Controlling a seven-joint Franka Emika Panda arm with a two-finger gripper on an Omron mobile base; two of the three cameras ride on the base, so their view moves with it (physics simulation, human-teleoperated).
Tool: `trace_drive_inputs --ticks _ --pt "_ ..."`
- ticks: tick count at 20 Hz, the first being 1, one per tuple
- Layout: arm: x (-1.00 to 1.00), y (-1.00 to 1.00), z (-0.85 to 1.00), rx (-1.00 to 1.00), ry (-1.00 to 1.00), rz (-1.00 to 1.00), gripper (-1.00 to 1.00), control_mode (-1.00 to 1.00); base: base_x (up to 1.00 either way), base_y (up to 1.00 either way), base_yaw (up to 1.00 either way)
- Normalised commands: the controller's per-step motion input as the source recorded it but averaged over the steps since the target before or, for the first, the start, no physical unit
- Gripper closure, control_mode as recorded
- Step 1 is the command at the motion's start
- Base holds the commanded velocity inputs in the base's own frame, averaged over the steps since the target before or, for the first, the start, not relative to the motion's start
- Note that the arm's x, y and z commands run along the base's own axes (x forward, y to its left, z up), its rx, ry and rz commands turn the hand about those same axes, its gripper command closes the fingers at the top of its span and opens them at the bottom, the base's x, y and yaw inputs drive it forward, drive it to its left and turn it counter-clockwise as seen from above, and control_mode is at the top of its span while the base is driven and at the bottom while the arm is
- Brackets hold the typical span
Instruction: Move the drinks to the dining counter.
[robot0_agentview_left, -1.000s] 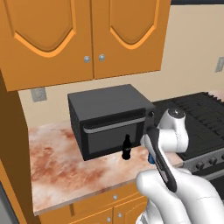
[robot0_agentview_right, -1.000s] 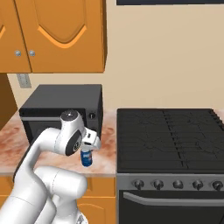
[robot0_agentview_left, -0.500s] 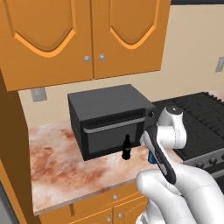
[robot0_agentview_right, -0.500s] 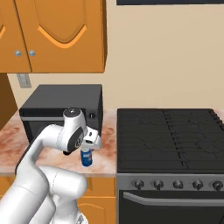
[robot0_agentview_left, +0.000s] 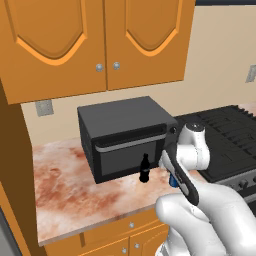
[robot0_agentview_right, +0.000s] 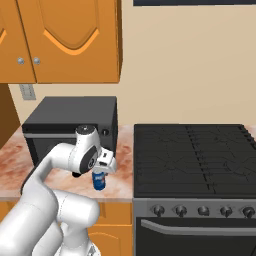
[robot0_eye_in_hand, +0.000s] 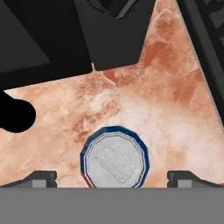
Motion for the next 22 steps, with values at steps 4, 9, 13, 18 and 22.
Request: trace_drive_inputs --ticks 4,9,13,18,22 --pt "0.18 0.00 -0.19 0.00 0.00 0.00 -1.00 -1.00 0.00 0.00 0.00" --pt "0.06 0.00 -0.25 0.00 0.00 0.00 -1.00 -1.00 0.00 0.00 0.00" --pt "-0.06 0.00 -0.48 0.00 0.08 0.00 -1.00 -1.00 0.00 0.00 0.00" --pt "-0.02 0.01 -0.51 0.00 0.12 0.00 1.00 -1.00 0.00 0.00 0.00" --pt "-0.20 0.00 -0.47 0.00 0.01 0.00 1.00 -1.00 0.00 0.00 0.00"
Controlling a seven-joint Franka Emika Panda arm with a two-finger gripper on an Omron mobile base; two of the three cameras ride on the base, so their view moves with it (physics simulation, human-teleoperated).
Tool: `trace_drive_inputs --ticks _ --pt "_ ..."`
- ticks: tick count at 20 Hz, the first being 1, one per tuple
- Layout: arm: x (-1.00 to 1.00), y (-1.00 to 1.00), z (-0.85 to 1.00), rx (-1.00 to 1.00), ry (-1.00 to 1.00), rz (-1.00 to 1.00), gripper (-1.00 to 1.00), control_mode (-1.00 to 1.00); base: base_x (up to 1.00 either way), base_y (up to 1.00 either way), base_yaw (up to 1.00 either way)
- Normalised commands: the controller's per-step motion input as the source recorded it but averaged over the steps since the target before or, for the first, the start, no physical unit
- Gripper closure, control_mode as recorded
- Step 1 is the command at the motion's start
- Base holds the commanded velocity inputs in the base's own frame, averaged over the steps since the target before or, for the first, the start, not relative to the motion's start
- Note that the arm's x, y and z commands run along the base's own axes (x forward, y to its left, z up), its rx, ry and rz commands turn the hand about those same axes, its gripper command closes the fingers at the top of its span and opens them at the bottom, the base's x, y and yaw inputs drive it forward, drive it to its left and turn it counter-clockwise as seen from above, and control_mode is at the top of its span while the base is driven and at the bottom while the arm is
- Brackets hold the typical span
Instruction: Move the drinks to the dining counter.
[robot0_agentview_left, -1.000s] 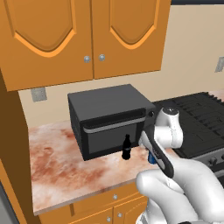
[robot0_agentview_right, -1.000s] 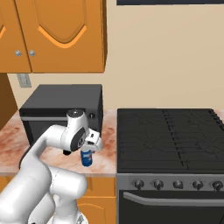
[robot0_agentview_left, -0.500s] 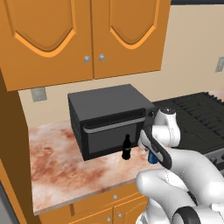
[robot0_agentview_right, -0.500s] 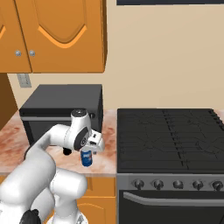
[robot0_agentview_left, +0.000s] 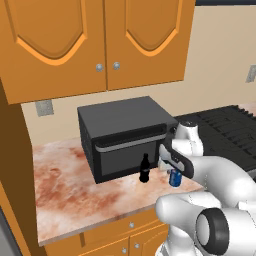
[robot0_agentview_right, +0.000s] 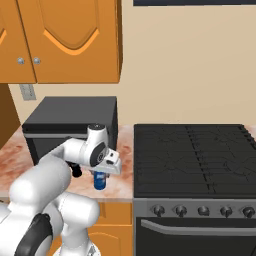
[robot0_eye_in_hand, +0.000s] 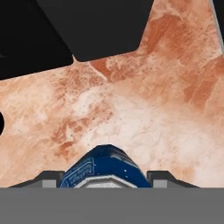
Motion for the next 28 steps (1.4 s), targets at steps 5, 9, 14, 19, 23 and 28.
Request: trace_drive_inputs --ticks 5,9,14,19,23,28 --pt "-0.44 0.03 -0.47 0.00 0.00 0.00 1.00 -1.00 0.00 0.00 0.00" --pt "-0.88 0.11 -0.04 0.07 -0.04 -0.05 1.00 -1.00 0.00 0.00 0.00" --pt "-0.80 -0.03 0.66 0.08 -0.26 -0.18 1.00 -1.00 0.00 0.00 0.00" --pt "-0.41 -0.20 0.97 0.06 -0.28 -0.15 1.00 -1.00 0.00 0.00 0.00" --pt "-0.43 -0.24 0.88 0.01 -0.11 -0.04 1.00 -1.00 0.00 0.00 0.00" --pt "-0.29 -0.12 0.98 -0.02 0.07 0.00 1.00 -1.00 0.00 0.00 0.00"
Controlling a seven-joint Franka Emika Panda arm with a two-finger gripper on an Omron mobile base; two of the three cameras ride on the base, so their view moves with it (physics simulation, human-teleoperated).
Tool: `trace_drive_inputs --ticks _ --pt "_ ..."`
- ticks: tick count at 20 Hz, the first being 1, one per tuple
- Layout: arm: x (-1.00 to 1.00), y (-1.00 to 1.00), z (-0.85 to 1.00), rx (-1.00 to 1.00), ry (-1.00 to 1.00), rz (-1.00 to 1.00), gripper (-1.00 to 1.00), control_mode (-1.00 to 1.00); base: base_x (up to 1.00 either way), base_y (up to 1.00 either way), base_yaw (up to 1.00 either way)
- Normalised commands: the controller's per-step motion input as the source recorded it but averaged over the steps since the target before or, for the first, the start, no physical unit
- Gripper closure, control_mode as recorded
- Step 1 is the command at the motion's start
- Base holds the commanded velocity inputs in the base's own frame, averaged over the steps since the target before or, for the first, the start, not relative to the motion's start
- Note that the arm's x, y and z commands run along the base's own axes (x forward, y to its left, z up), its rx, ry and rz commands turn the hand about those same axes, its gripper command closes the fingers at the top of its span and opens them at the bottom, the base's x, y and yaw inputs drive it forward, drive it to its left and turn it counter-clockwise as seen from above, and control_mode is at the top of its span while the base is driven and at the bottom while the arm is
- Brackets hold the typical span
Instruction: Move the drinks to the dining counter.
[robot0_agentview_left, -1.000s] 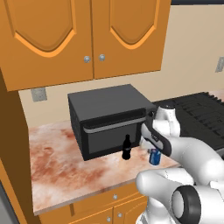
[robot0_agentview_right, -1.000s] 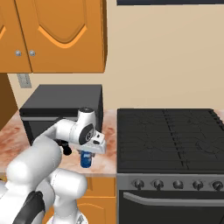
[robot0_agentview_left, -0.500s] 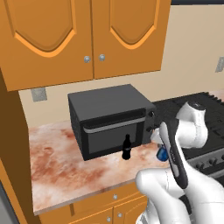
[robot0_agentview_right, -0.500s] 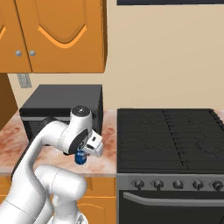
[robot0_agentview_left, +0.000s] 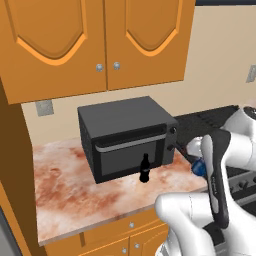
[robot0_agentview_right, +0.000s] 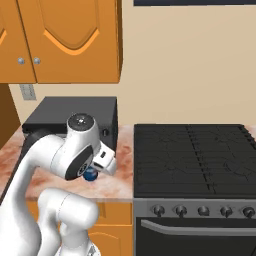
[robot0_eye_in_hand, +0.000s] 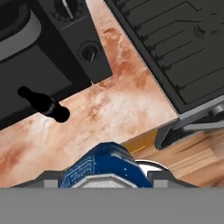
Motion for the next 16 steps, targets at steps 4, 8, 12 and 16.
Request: trace_drive_inputs --ticks 4,8,12,16 --pt "-0.31 -0.07 1.00 -0.03 0.13 -0.02 1.00 -1.00 0.00 0.00 0.00" --pt "-0.42 0.00 0.84 -0.05 0.09 -0.02 1.00 -1.00 0.00 0.00 0.00" --pt "-0.37 -0.01 0.29 0.00 0.01 0.00 1.00 -1.00 0.00 0.00 0.00" --pt "-0.26 0.11 0.00 -0.01 -0.07 0.02 1.00 -1.00 0.00 0.00 0.00"
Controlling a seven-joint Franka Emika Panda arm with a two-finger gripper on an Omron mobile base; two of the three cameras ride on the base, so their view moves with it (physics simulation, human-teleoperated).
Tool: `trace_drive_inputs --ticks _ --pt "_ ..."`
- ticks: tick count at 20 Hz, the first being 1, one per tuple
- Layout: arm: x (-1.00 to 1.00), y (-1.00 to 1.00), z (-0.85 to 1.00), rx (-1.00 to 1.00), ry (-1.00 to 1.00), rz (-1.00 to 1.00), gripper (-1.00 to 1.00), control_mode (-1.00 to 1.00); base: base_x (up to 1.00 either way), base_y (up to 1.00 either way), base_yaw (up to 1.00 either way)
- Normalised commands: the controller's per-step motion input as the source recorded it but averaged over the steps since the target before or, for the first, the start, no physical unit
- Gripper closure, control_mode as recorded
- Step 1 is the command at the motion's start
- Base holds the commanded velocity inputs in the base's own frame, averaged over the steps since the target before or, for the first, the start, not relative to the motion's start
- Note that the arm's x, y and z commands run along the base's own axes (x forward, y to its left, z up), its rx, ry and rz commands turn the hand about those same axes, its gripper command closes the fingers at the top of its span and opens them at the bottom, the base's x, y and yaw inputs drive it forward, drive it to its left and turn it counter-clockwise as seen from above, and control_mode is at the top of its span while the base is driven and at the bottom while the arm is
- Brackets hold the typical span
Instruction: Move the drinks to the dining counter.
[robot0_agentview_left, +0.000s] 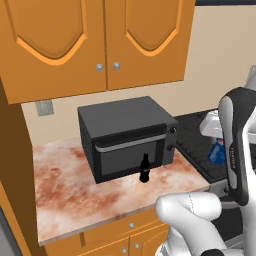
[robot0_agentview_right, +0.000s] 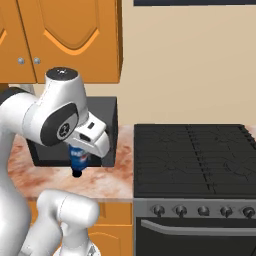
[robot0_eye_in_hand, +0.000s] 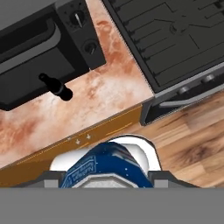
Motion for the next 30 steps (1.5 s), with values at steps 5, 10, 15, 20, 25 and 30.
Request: trace_drive_inputs --ticks 5,10,15,20,25,30 --pt "-0.17 0.09 0.08 -0.01 -0.02 0.04 1.00 -1.00 0.00 0.00 0.00" --pt "-0.04 0.35 0.10 -0.11 0.00 0.02 1.00 -1.00 0.00 0.00 0.00" --pt "0.00 0.31 0.25 -0.19 0.10 0.00 1.00 -1.00 0.00 0.00 0.00" --pt "-0.07 0.01 0.07 -0.18 0.15 0.00 1.00 -1.00 0.00 0.00 0.00" --pt "-0.01 -0.01 0.00 -0.03 0.04 -0.03 1.00 1.00 -0.05 -0.46 -0.33" --pt "0.00 0.00 0.00 0.00 0.00 0.00 1.00 1.00 0.00 -1.00 -0.53"
